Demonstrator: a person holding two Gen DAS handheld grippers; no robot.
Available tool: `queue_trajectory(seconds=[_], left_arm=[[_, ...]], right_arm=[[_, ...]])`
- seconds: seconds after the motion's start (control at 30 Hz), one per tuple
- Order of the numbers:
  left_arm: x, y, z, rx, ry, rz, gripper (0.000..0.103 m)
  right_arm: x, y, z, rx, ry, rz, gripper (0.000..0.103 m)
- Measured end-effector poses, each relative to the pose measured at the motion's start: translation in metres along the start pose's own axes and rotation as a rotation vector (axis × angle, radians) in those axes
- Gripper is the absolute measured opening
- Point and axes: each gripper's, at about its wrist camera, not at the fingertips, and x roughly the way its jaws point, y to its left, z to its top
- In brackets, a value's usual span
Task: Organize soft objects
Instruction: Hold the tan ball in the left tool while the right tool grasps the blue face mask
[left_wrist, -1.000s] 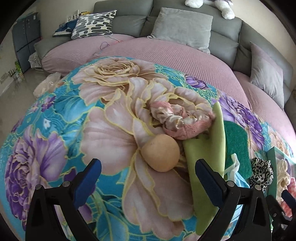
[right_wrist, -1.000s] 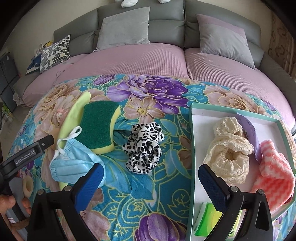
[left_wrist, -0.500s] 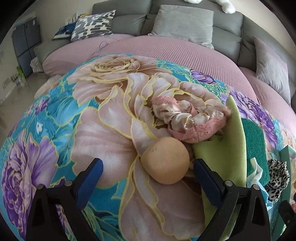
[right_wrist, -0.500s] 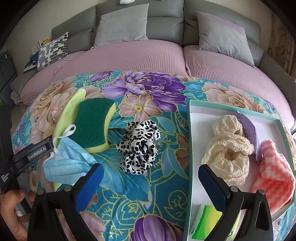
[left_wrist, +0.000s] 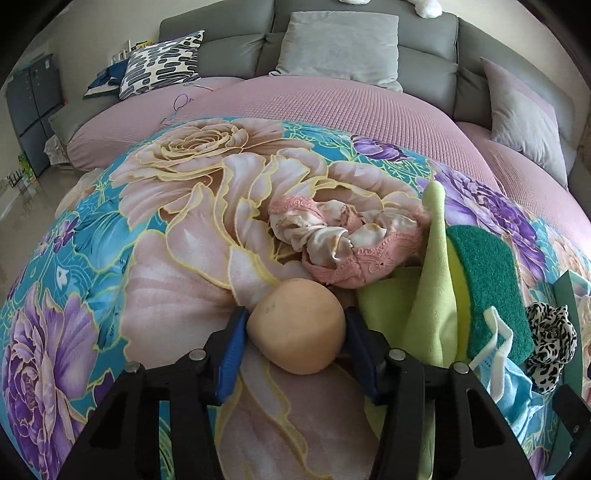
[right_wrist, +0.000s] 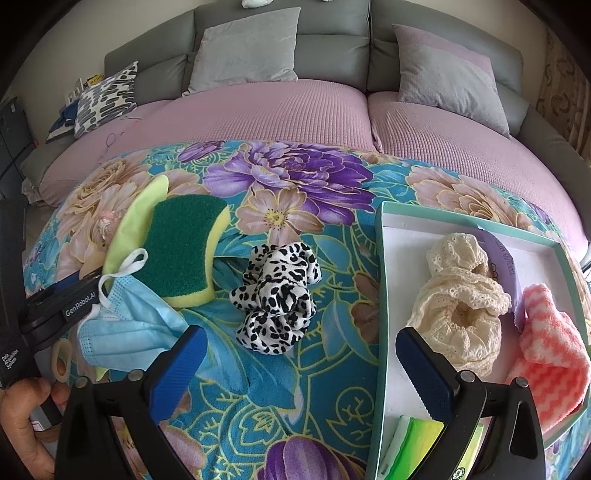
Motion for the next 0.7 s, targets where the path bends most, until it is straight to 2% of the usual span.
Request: queue_trajectory(seconds=[0.33, 0.7], left_arm=[[-0.006, 0.001, -0.001, -0.007, 0.015, -0.017, 0.053], [-0.034, 0.025, 0.0, -0.093, 0.015, -0.003, 0.052]], right_arm=[[-0.003, 0.007, 0.0, -0.036, -0.019, 0.011, 0.103], [-0.012, 0.03, -0.004, -0.109, -0.027, 0.096, 0.103]])
